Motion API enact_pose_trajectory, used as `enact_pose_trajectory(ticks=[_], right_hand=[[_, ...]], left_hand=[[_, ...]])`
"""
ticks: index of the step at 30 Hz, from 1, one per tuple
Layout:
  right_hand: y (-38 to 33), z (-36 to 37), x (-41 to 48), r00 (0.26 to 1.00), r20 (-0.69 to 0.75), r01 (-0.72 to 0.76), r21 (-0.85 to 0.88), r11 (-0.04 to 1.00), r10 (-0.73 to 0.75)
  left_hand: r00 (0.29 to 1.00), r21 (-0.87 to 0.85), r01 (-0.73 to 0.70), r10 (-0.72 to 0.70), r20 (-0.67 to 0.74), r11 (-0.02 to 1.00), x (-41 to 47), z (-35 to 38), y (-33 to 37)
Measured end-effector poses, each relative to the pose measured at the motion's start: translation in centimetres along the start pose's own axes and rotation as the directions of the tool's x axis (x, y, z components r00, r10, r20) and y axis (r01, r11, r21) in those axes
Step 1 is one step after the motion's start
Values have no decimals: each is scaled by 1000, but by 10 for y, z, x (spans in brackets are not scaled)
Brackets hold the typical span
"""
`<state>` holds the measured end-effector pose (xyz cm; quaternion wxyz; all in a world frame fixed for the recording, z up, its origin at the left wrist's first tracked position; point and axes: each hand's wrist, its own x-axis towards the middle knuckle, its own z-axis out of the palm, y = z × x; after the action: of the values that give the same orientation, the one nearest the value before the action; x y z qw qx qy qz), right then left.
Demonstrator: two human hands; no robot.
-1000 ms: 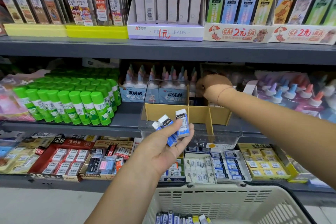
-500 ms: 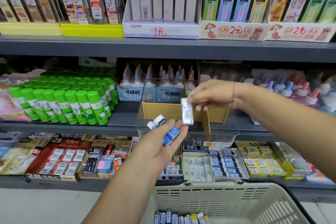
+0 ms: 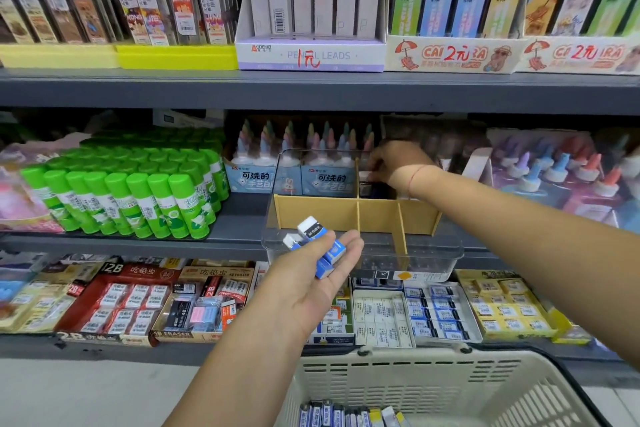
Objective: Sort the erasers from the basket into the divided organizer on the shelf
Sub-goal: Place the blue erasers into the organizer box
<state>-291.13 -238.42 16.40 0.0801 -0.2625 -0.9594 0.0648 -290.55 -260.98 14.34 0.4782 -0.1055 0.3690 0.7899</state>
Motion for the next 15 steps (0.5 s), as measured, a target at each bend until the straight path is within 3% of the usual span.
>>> enact_pose_trajectory(ticks=[6,12,15], right_hand=[[10,17,2,990,-116,57,-230,972,-85],[10,22,6,974,-212,9,-296,955,-74],[7,20,5,980,-188,3,-308,951,-64]], left_hand=[[1000,-3,5,-5,-3,1000,2,-1,0],[1000,3,13,-13,6,1000,1,0,-2],[1000,44,14,-14,17,999,0,-1,-2]])
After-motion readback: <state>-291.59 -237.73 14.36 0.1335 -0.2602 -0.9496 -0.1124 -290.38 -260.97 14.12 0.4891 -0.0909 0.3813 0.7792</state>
